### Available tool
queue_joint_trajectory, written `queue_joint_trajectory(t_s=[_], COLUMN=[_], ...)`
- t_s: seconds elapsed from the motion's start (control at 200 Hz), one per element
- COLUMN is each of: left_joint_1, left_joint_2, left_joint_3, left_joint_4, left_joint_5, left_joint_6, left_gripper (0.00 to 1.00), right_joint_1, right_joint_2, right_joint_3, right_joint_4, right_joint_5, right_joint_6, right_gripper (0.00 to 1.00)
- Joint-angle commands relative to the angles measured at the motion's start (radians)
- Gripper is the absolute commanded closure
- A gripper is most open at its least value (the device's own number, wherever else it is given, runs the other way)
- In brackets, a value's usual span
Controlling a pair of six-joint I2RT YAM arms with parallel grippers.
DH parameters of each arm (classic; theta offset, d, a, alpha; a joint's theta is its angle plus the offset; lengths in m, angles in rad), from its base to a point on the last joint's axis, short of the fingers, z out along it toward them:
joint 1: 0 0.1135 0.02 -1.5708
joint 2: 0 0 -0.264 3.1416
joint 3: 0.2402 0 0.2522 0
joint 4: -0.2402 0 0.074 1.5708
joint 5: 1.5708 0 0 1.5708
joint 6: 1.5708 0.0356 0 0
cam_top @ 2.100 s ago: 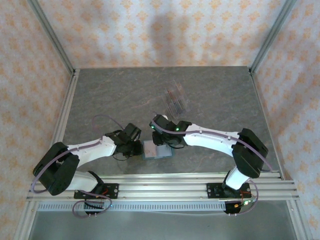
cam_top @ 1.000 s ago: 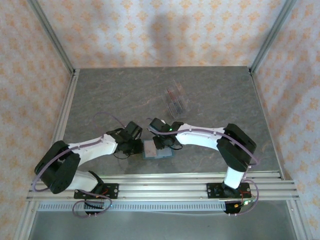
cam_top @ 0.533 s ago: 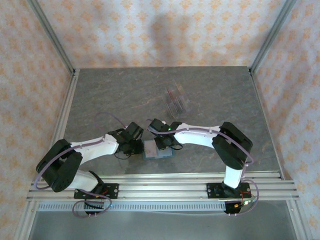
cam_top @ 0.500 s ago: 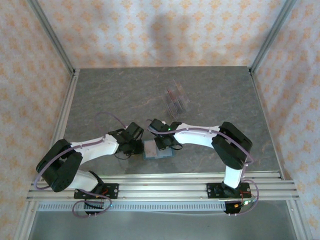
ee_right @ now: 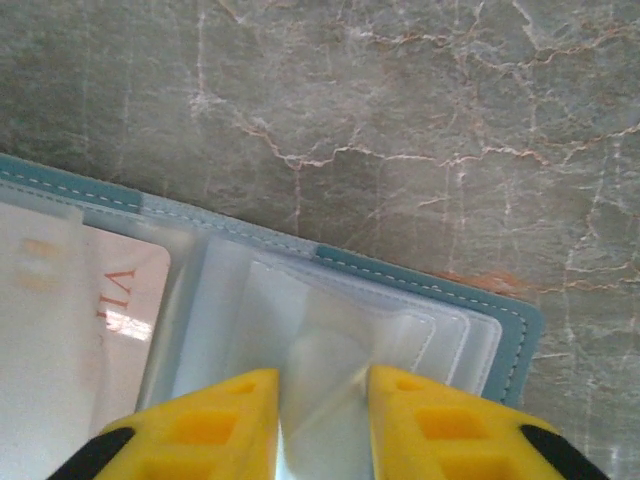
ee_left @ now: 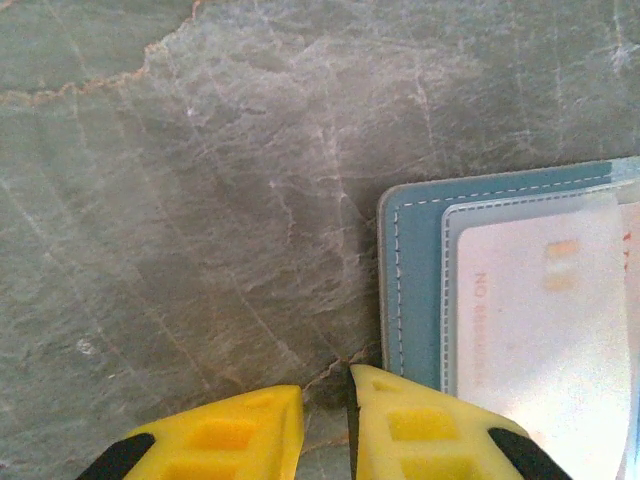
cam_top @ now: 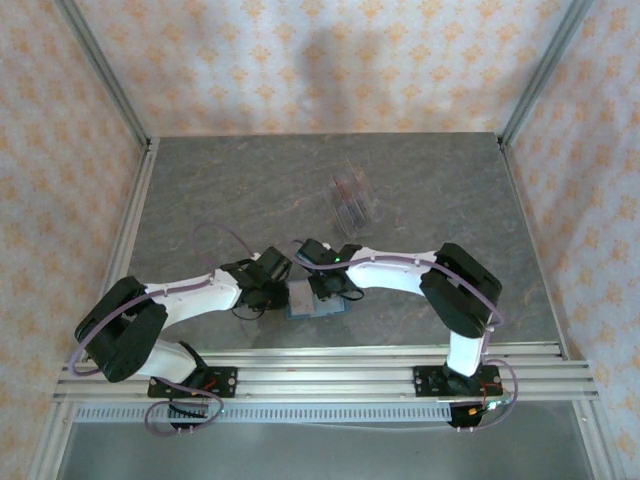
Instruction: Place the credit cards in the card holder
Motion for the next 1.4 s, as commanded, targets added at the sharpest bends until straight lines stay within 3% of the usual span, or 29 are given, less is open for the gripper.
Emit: queue_joint_trajectory(t_s=[0.0,0.305,0.5,0.806,0.991,1.396], left_joint_1=[-0.032,-0.04,-0.044,-0.066,-0.089,-0.134], left_joint_2=[0.073,0.074,0.083,0.108,0.152,0.242], left_joint_3=[-0.02,-0.026,-0.026,-0.007,0.013,0.029], left_joint_4=[0.087,0.1,0.108,0.146,0.207,0.305], left_joint_5=[0.046,0.047,0.052,0.072,0.096,0.101], left_joint_6=[-0.025,-0.036,-0.039,-0.049,-0.081,-0.161], left_gripper=[0.79,0.79,0.79,0.79,0.79,0.8], right_joint_1=[-0.006,-0.005,-0.004,0.009,0.009,-0.016], right_joint_2=[0.001,-0.007,-0.004,-0.006,-0.01,-0.011], right_joint_3=[-0.04,0.03,0.062,0.109,0.128,0.119], right_joint_4=[-0.023,-0.073,-0.096,-0.108,-0.104,-0.028], right_joint_5=[0.024,0.078,0.084,0.058,-0.024,-0.249], right_joint_6=[0.007,-0.023,-0.037,-0.061,-0.062,0.025], right_gripper=[0.77,0.87,1.0,1.0,1.0,0.73])
